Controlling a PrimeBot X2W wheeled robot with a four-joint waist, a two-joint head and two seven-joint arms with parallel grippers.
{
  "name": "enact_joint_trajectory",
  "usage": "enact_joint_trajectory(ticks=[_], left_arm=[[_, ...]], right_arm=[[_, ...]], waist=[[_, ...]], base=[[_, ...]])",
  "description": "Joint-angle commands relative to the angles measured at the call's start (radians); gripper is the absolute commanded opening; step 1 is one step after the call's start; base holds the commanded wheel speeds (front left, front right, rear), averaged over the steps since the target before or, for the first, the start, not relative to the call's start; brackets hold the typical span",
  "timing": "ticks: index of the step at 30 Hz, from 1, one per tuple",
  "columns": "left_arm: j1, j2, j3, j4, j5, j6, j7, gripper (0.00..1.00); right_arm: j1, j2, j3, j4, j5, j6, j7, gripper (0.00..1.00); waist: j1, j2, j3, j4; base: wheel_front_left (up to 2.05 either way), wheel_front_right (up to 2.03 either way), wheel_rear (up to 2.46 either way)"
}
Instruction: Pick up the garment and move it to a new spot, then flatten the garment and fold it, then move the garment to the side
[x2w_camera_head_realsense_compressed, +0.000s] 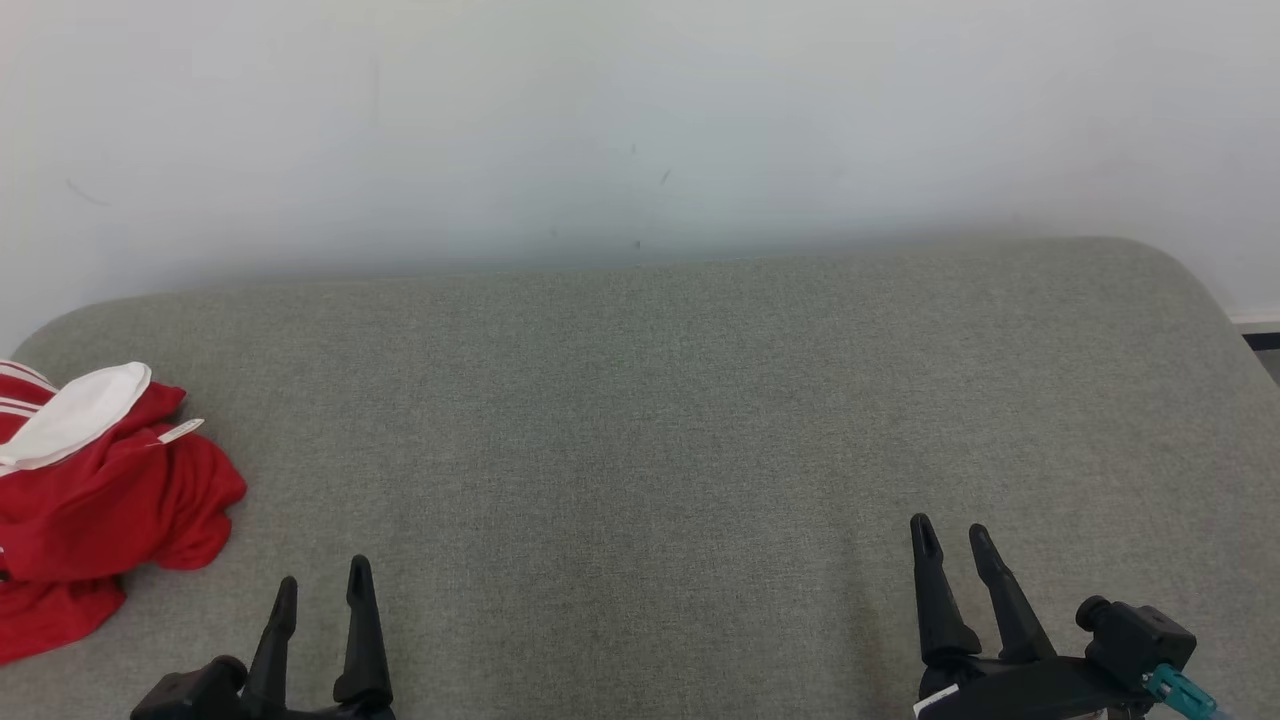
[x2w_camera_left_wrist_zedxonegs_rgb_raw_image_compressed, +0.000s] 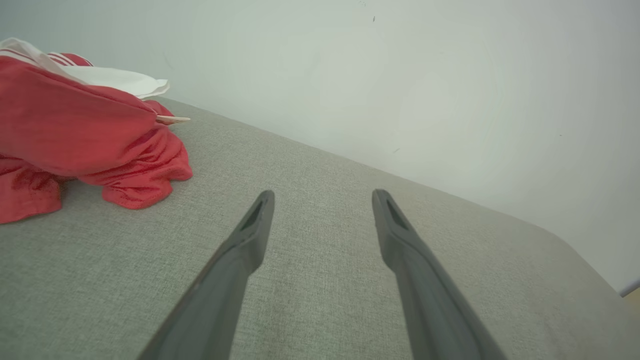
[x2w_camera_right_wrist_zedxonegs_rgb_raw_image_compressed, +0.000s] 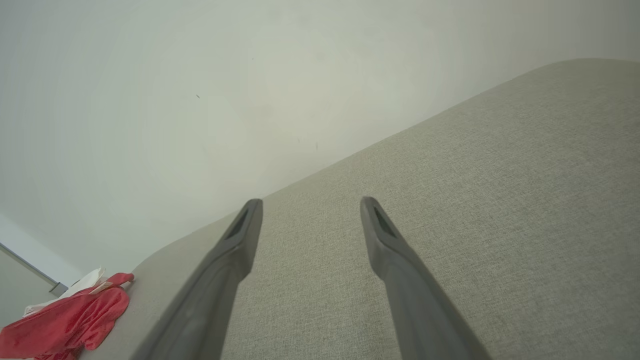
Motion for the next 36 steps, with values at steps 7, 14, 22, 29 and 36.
enact_joint_trajectory(ticks=[7, 14, 22, 29, 36], left_arm=[[0.009, 0.011, -0.007, -0.019, 0.097, 0.017, -0.028, 1.00], [0.016, 0.014, -0.017, -0.023, 0.161, 0.017, -0.044, 1.00], [0.019, 0.024, -0.017, -0.016, 0.215, 0.004, -0.059, 1.00], [0.025, 0.025, -0.012, -0.003, 0.276, 0.007, -0.075, 1.00], [0.033, 0.022, -0.009, 0.012, 0.326, 0.024, -0.089, 1.00]], right_arm=[[0.005, 0.000, 0.009, -0.003, -0.101, -0.001, -0.027, 1.00], [0.008, 0.000, 0.015, 0.002, -0.164, -0.001, -0.043, 1.00], [0.009, 0.000, 0.018, 0.006, -0.221, -0.002, -0.058, 1.00], [0.010, 0.000, 0.021, 0.011, -0.282, -0.002, -0.074, 1.00], [0.014, 0.000, 0.018, 0.014, -0.335, -0.002, -0.090, 1.00]], waist=[[0.0000, -0.0001, -0.001, -0.001], [0.0000, -0.0001, -0.002, -0.002], [0.0000, -0.0001, -0.004, -0.004], [0.0000, -0.0001, -0.010, -0.006], [0.0000, -0.0001, -0.015, -0.009]], base=[[0.00, 0.00, 0.00], [0.00, 0.00, 0.00], [0.00, 0.00, 0.00], [0.00, 0.00, 0.00], [0.00, 0.00, 0.00]])
